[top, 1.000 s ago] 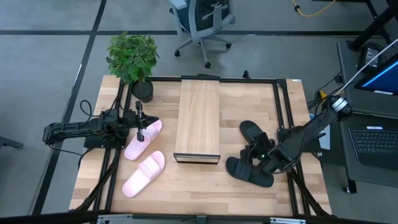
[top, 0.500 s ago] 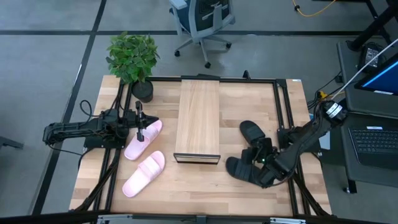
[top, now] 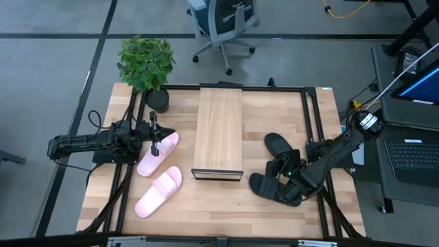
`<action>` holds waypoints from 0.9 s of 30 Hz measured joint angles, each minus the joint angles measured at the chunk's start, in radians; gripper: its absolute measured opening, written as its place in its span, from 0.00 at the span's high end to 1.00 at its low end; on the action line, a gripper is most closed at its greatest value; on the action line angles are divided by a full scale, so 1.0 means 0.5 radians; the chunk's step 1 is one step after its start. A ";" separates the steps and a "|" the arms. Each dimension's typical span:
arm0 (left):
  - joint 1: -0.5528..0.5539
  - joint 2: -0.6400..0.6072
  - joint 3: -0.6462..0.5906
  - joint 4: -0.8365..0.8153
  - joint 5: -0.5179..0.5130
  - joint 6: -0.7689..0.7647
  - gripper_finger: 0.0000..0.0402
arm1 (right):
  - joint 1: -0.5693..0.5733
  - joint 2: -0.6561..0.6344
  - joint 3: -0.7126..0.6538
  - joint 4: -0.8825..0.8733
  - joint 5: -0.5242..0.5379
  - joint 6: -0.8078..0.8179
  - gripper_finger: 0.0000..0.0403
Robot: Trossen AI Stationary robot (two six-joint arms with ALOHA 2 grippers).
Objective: Pick and place slides into the shelf
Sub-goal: Put the top black slide on the shelf
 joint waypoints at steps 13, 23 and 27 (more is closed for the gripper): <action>0.000 0.000 0.001 -0.007 0.000 0.001 1.00 | -0.053 0.000 -0.009 -0.137 -0.170 0.095 0.99; 0.000 0.000 0.000 -0.024 -0.001 0.001 1.00 | -0.078 -0.001 -0.131 -0.074 -0.376 0.048 0.99; 0.000 0.000 0.000 -0.023 -0.001 0.001 1.00 | -0.078 -0.001 -0.154 -0.024 -0.385 0.040 0.99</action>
